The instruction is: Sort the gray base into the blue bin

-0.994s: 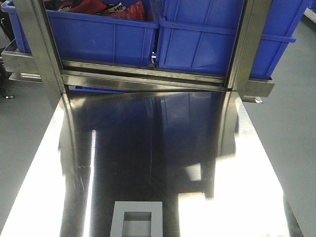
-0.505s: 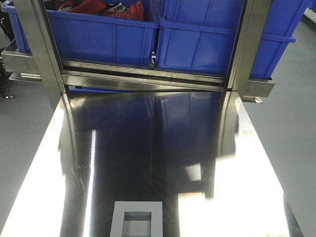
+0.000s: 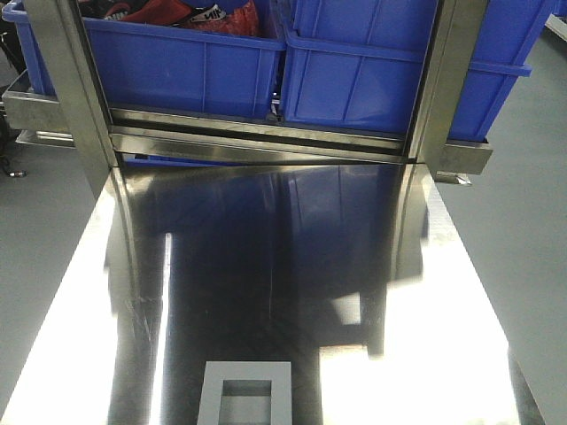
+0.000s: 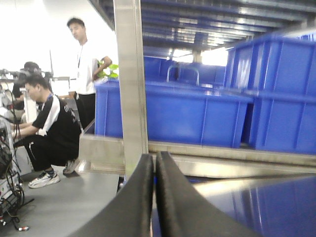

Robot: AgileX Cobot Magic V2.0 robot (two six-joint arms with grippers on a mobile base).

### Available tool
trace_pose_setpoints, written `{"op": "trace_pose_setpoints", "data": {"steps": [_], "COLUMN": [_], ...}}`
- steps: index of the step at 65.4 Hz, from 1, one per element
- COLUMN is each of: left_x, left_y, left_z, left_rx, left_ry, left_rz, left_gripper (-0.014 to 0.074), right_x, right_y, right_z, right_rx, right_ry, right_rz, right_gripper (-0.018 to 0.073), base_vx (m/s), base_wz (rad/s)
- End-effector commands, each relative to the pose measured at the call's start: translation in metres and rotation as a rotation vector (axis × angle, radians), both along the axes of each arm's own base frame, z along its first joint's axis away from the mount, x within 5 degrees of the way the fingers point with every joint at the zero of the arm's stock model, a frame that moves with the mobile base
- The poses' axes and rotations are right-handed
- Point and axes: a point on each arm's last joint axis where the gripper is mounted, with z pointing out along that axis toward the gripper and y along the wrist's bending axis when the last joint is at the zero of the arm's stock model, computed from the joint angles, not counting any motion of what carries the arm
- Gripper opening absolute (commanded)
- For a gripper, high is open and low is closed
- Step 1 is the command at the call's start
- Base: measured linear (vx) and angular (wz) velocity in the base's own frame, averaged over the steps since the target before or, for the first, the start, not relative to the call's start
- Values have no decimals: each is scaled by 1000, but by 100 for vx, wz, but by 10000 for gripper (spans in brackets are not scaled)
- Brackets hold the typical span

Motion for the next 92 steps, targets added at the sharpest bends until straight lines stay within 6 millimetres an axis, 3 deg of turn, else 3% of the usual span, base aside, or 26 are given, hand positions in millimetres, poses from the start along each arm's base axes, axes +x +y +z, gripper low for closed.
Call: {"op": "trace_pose_setpoints", "data": {"steps": [1, 8, 15, 30, 37, 45, 52, 59, 80, 92], "left_x": [7, 25, 46, 59, 59, 59, 59, 59, 60, 63], "left_y": [0, 0, 0, 0, -1, -4, -6, -7, -8, -24], "left_z": [38, 60, 68, 69, 69, 69, 70, 70, 73, 78], "left_rx": [40, 163, 218, 217, 208, 139, 76, 53, 21, -61], "left_ry": [31, 226, 389, 458, 457, 452, 447, 445, 418, 509], "left_rz": [4, -1, -23, -33, -36, -64, -89, -98, -99, -270], "left_gripper": [3, 3, 3, 9, 68, 262, 542, 736, 671, 604], "right_x": [0, 0, 0, 0, 0, 0, 0, 0, 0, 0], "right_y": [1, 1, 1, 1, 1, 1, 1, 1, 1, 1], "right_z": [3, 3, 3, 3, 3, 3, 3, 3, 3, 3], "right_rx": [-20, -20, -20, -20, -20, -20, -20, -20, -20, -20], "right_ry": [-76, -76, -76, -76, -76, -76, -76, -76, -76, -76], "right_rz": [8, 8, 8, 8, 8, 8, 8, 8, 8, 8], "right_gripper": [-9, -9, -9, -9, -9, -9, -9, -9, -9, -9], "base_vx": [0, 0, 0, 0, 0, 0, 0, 0, 0, 0], "base_wz": [0, 0, 0, 0, 0, 0, 0, 0, 0, 0]}}
